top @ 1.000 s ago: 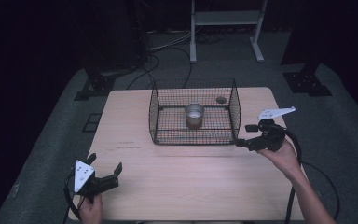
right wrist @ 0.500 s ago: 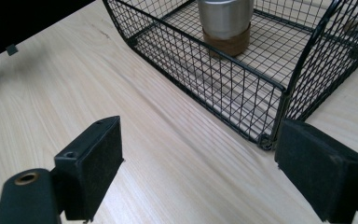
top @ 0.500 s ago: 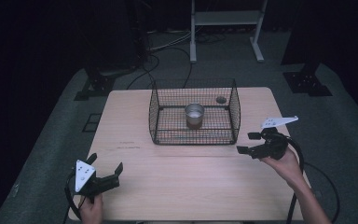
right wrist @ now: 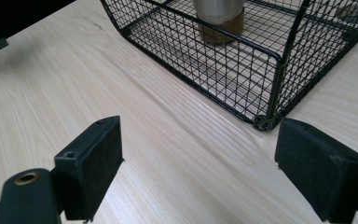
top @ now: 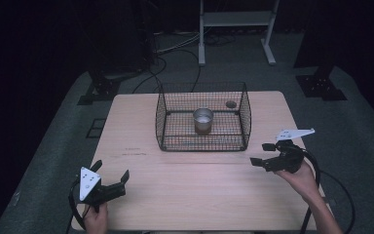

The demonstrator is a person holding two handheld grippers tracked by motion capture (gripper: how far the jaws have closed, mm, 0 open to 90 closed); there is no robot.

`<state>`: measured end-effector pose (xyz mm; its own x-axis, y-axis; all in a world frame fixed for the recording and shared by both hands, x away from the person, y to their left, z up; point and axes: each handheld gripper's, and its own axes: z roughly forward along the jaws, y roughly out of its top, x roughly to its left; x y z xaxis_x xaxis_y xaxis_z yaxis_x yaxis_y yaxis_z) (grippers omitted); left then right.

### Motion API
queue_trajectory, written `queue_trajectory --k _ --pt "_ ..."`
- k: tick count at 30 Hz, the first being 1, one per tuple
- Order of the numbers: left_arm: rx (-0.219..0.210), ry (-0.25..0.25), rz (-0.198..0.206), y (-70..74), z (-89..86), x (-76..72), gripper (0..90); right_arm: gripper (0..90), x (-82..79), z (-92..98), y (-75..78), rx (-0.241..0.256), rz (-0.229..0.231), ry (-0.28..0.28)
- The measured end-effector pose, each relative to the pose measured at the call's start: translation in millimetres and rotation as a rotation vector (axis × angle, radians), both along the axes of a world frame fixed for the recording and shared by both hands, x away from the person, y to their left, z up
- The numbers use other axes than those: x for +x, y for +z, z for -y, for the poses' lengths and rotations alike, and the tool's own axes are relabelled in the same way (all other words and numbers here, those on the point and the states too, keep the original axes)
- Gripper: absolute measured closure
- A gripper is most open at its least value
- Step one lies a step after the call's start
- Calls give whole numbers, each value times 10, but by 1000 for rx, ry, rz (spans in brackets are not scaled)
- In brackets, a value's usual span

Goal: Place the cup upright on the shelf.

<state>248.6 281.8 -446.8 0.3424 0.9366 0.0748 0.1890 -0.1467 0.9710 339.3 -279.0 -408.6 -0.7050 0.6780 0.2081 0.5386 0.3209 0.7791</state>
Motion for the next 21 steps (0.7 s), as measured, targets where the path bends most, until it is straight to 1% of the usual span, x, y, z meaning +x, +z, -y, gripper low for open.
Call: queue_trajectory --k 4,7,9,11,21 --pt "0 0 -1 -1 1 2 0 143 -33 31 -31 4 0 -9" --pt "2 -1 -2 -1 7 3 0 143 -58 49 -52 -2 -3 -17" --pt "-1 0 -2 -2 6 4 0 143 -77 66 -61 13 -5 -17" --pt "0 0 -1 -3 6 3 0 143 -99 77 -73 15 -3 -25" --pt "-1 1 1 -2 6 8 0 143 -195 124 -141 6 20 -59"
